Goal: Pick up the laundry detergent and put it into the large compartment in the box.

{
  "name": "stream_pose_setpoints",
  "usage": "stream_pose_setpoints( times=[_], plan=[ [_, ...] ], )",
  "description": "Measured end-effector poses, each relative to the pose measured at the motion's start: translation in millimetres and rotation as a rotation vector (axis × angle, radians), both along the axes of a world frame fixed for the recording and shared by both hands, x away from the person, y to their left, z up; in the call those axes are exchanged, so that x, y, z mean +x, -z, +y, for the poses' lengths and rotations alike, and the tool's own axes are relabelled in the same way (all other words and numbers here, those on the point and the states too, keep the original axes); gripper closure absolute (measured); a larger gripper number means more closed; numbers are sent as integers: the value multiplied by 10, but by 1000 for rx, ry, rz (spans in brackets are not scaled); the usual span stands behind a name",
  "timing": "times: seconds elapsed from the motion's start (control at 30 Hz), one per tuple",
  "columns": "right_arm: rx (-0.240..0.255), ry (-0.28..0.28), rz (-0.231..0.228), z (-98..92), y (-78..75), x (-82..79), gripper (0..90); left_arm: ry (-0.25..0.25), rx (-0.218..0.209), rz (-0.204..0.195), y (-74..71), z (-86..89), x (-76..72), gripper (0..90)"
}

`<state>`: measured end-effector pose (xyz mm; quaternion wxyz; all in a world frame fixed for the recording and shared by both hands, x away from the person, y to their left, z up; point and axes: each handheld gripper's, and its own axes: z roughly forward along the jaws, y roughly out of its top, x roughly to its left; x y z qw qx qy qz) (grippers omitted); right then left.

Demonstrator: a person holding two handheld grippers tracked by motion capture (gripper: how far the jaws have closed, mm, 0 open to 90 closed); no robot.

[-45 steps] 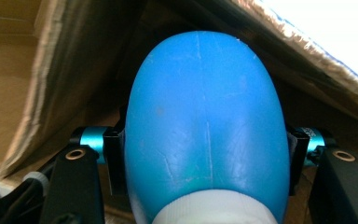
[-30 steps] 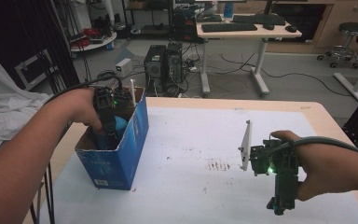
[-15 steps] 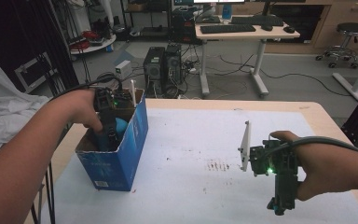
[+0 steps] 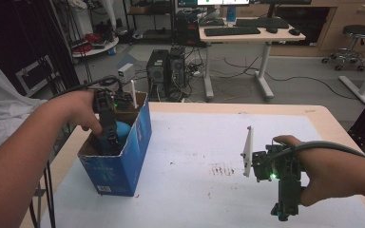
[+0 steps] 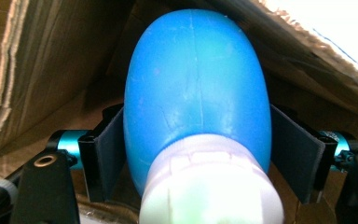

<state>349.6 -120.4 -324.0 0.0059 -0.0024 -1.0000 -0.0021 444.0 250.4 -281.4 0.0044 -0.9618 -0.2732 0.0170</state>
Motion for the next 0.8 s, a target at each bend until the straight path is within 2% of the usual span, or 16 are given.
stream_pose_setpoints(
  times=[0.17,0.53,0.8],
  plan=[
    [7,-12,0,5,9,5,24,3,5,4,-40,-6,-11,210],
    [11,-10,1,-13,-9,-1,24,8,21,-2,-257,-14,-64,161],
    [16,-10,-1,-10,-18,5,24,-1,-4,-7,-498,-37,-115,122]
  ],
)
